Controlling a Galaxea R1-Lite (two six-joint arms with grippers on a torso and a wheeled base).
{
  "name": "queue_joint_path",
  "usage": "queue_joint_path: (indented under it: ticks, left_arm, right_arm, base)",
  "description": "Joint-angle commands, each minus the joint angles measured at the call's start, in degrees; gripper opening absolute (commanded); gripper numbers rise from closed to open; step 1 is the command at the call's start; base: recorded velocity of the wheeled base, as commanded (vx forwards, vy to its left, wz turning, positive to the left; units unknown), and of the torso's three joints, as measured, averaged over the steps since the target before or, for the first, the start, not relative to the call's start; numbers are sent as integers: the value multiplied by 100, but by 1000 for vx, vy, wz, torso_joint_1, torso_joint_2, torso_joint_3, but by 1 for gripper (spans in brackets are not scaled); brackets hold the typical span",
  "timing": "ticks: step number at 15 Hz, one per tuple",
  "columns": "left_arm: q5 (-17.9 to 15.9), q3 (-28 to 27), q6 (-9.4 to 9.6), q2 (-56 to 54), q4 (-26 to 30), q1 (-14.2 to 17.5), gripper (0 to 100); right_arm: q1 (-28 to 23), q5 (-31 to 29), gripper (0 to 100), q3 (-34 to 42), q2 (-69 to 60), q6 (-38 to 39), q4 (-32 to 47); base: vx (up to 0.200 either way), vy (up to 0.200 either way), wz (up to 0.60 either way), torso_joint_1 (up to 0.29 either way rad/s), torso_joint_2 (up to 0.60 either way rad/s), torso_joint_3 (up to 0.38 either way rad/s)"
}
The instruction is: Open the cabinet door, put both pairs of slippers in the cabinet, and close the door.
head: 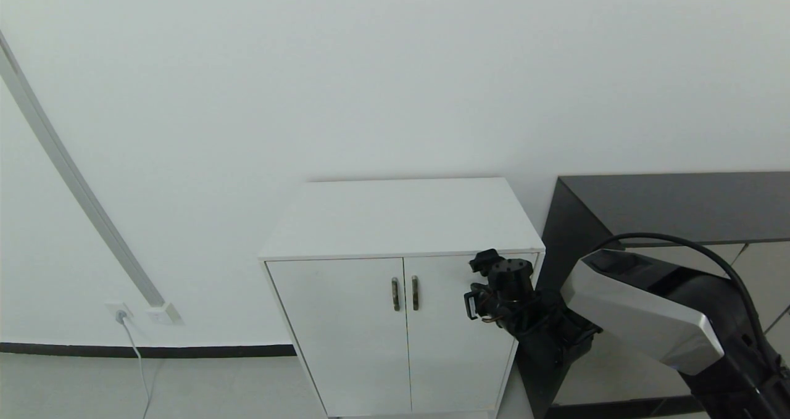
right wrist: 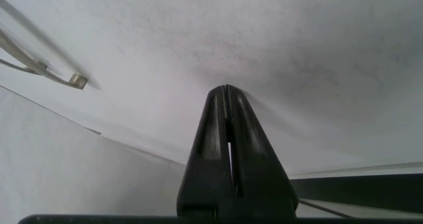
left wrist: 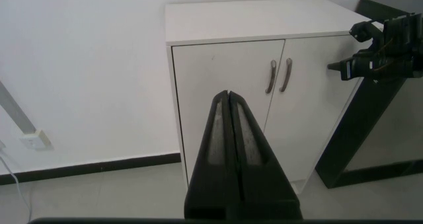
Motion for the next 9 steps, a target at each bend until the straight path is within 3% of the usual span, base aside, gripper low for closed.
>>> queue_joint_path:
  ticks: [1, 5, 9]
  left_arm:
    - [1, 1, -1, 7, -1, 1, 0]
    - [1, 1, -1, 7, -1, 1, 0]
    - [1, 1, -1, 7, -1, 1, 0]
  right_arm:
    - [4, 1, 0, 4, 3, 6, 3]
    - [4, -7, 0, 66, -41, 6, -33]
    - [118, -78, 0, 1173, -797, 50, -446]
  base:
    - [0, 0, 0, 0, 0, 0]
    - [0, 0, 0, 0, 0, 0]
    - [0, 0, 0, 0, 0, 0]
